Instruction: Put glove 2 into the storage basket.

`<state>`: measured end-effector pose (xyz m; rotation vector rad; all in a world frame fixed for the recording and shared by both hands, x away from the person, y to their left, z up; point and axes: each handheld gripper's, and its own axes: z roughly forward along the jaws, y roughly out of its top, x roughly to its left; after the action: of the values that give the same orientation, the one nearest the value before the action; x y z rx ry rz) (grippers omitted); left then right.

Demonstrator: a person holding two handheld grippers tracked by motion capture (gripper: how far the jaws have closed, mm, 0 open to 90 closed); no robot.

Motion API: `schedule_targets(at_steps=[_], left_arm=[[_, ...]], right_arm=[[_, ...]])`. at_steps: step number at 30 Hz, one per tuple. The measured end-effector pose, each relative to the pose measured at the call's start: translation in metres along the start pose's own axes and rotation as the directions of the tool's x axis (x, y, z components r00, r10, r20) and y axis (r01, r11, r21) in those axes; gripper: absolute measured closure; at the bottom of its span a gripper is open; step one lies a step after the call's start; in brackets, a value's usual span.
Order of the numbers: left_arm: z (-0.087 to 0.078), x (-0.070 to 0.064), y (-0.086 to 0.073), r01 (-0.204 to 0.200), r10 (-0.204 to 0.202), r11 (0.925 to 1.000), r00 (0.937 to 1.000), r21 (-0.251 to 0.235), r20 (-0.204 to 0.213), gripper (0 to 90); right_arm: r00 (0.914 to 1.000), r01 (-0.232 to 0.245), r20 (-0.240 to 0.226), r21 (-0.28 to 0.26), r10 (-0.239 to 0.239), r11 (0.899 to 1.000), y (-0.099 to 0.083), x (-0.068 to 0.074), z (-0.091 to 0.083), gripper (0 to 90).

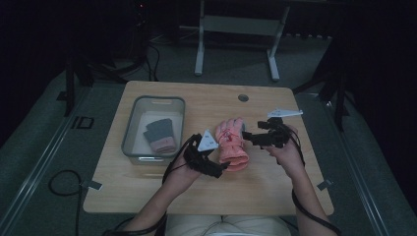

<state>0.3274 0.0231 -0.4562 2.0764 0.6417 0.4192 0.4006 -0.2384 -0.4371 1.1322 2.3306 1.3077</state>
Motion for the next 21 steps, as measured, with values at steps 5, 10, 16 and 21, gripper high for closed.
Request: schedule_targets(at_steps=[5, 10, 16, 21], left_arm=[[0.022, 0.021, 0.013, 0.041, -0.036, 0.9977, 0.9963, 0.055, -0.078, 7.3], [0.042, 0.044, 0.016, 0.138, -0.125, 0.9836, 0.9856, 0.116, -0.114, 13.7], [0.071, 0.059, 0.019, 0.197, -0.169, 0.9613, 0.9737, 0.193, -0.153, 14.3], [0.09, 0.073, 0.013, 0.328, -0.316, 0.9122, 0.9445, 0.245, -0.088, 14.4]], right_arm=[[0.9996, 0.013, 0.025, 0.079, -0.015, 0.997, 0.002, -0.004, 0.019, 60.1], [0.9977, -0.015, 0.068, 0.097, 0.008, 0.995, 0.005, -0.006, 0.041, 58.1], [0.995, -0.049, 0.095, 0.189, 0.031, 0.981, -0.005, -0.011, 0.07, 42.7], [0.9915, -0.127, 0.063, 0.266, 0.114, 0.956, -0.028, -0.031, 0.076, 39.6]])
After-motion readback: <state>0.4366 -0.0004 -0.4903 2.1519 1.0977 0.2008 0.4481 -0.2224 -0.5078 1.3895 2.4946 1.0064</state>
